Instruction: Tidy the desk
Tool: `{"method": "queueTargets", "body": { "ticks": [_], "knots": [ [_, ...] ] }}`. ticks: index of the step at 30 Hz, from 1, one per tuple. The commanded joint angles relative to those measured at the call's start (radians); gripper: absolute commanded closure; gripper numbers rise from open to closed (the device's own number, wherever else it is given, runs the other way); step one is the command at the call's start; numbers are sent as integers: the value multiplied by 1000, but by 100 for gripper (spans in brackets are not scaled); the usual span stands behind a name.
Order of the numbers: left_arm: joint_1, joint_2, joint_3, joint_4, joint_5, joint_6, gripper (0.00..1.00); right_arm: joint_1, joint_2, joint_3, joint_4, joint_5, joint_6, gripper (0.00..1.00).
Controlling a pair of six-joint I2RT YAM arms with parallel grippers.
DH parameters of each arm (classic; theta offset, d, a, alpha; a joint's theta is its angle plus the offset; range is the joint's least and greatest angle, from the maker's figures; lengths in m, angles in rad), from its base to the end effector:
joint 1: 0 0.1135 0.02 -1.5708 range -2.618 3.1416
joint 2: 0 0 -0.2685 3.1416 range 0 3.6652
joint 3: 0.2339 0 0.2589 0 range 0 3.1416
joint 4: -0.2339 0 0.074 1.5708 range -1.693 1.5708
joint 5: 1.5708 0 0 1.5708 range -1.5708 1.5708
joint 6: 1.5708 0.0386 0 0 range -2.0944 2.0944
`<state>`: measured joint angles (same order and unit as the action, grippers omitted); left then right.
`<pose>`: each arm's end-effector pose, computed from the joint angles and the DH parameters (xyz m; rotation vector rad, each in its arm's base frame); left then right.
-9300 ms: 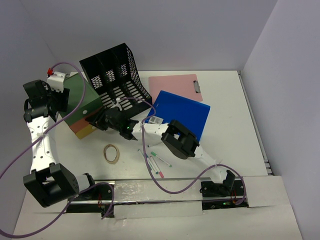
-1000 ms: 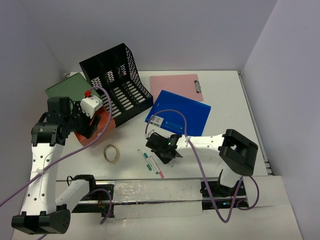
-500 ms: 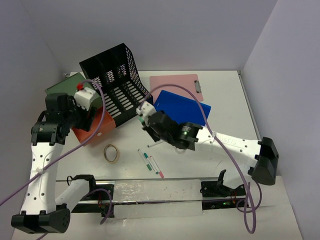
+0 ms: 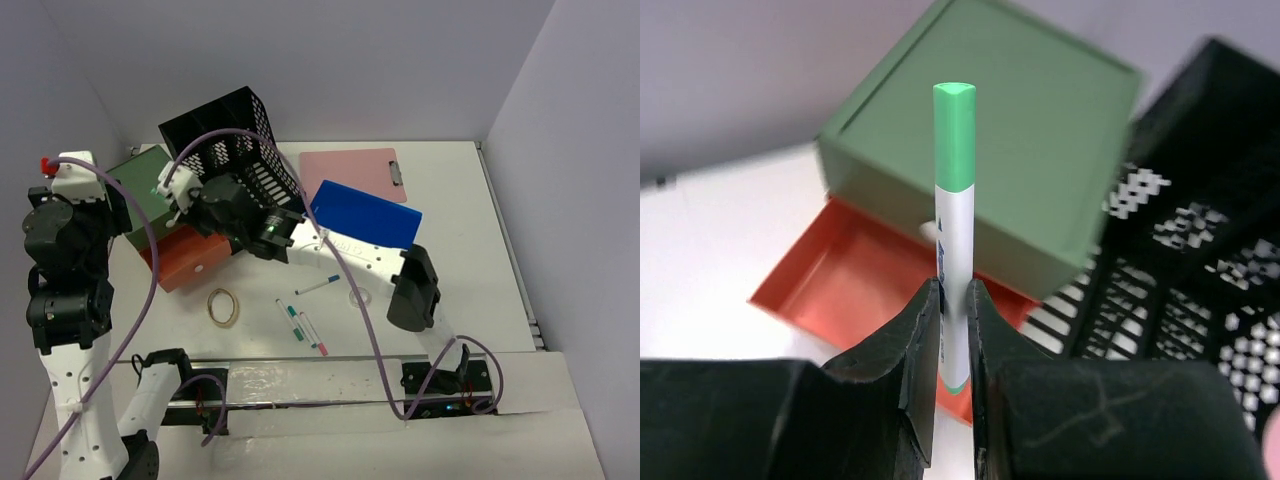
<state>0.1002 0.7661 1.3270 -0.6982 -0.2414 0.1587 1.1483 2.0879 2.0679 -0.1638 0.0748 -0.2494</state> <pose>0.1168 0.0210 0.4692 -0.1307 1.7152 0.3982 0.2143 0.4697 0.3813 -1.1092 1.4066 0.5863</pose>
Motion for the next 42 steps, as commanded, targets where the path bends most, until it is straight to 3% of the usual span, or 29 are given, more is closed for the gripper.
{"method": "queueTargets", "body": {
  "ticks": [1, 8, 12, 14, 25, 28, 36, 40, 42],
  "knots": [
    [22, 7, 6, 51, -48, -60, 23, 47, -2, -75, 183, -46, -159, 100],
    [27, 15, -6, 54, -7, -59, 23, 66, 78, -112, 209, -13, -313, 100],
    [27, 13, -9, 49, 8, -53, 23, 79, 152, -69, 213, 99, -418, 100],
    [27, 10, -11, 48, 6, -48, 23, 83, 161, -128, 298, 143, -468, 100],
    [32, 12, -26, 47, 44, -48, 23, 118, 114, -182, 352, 223, -479, 56],
    [32, 11, -29, 43, 55, -45, 23, 122, 87, -190, 359, 224, -453, 44],
    [33, 17, -19, 35, 119, -26, 23, 115, -85, -313, 355, 271, -290, 43],
    [29, 62, 40, 8, 241, -19, 23, 88, -266, -487, 308, 264, -93, 42],
    [27, 130, 114, -49, 365, -8, 22, 47, -384, -601, 260, 226, 22, 37]
  ]
}}
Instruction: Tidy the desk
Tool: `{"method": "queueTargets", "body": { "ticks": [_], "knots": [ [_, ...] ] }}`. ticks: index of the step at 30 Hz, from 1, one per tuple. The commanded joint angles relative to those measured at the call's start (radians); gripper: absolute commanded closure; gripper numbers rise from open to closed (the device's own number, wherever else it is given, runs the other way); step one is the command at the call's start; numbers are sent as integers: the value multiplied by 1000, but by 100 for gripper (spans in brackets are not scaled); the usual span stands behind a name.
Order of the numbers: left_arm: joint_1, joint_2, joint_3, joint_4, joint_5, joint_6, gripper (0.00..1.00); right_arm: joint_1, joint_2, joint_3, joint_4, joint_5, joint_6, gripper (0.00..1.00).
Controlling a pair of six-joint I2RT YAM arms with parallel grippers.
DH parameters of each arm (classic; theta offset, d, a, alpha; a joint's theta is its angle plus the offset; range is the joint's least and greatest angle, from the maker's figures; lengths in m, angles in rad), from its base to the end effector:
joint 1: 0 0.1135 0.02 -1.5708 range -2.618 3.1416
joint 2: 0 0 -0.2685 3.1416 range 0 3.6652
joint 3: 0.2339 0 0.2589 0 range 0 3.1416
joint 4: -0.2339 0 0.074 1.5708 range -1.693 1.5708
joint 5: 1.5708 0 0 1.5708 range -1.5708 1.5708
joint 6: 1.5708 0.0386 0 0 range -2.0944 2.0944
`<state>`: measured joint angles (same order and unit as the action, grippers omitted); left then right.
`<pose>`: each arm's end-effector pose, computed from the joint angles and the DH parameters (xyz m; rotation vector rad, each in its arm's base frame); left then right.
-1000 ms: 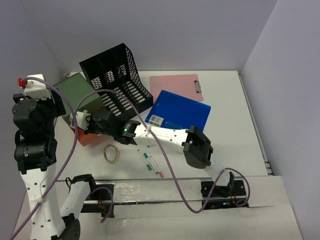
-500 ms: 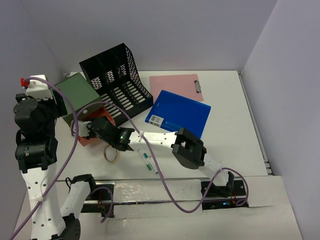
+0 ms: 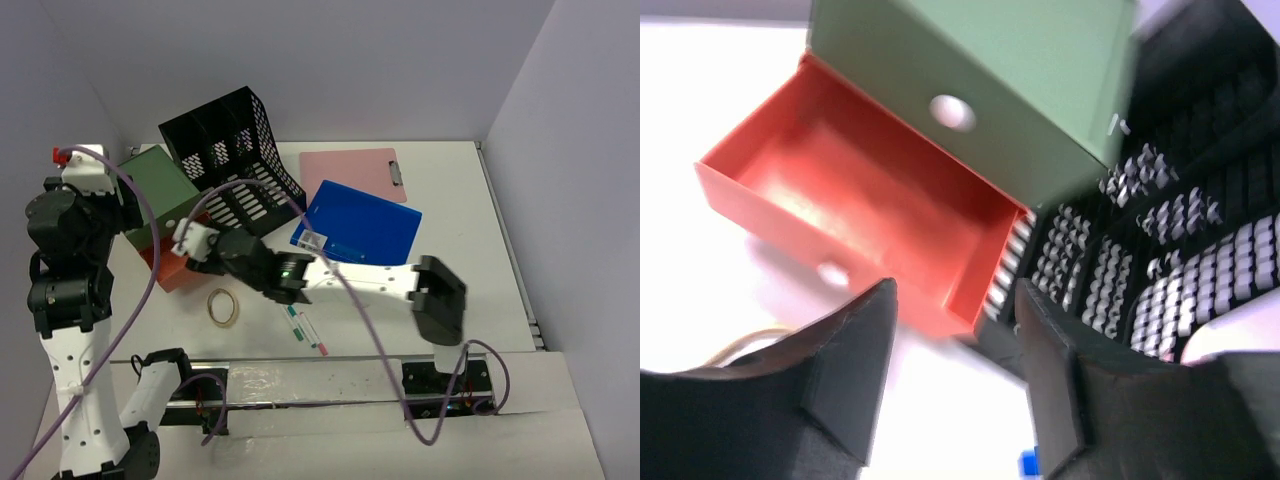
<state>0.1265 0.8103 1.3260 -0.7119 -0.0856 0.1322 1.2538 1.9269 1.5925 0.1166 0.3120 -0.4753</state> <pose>0.1332 0.0203 0.4625 -0.0572 1.7728 0.2630 0.1607 0.4517 0.3153 -1.2033 1.3206 0.2821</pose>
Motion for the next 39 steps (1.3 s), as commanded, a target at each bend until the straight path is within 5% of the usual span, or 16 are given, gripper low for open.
{"method": "queueTargets", "body": {
  "ticks": [1, 4, 7, 12, 15, 19, 24, 29, 39],
  "knots": [
    [2, 121, 149, -69, 265, 20, 22, -78, -261, -162, -39, -25, 269, 33],
    [-37, 344, 345, -266, 518, 18, 27, -178, -430, -313, -130, -118, 557, 29],
    [-269, 508, 441, -371, 462, 70, 35, -334, -568, -458, -172, -171, 682, 28],
    [-623, 602, 365, -329, 288, 157, 33, -499, -769, -650, -216, -43, 783, 26],
    [-739, 698, 350, -320, 287, 166, 32, -573, -879, -725, -246, 10, 819, 24],
    [-807, 831, 318, -248, 322, 173, 29, -649, -980, -780, -276, 69, 859, 22],
    [-847, 1032, 332, -152, 410, 135, 1, -681, -1028, -797, -314, 88, 845, 22],
    [-881, 1116, 305, -95, 465, 124, 3, -683, -997, -773, -348, 102, 816, 22],
    [-1010, 1159, 126, 12, 300, 137, 10, -685, -947, -762, -346, 101, 790, 23]
  ]
}}
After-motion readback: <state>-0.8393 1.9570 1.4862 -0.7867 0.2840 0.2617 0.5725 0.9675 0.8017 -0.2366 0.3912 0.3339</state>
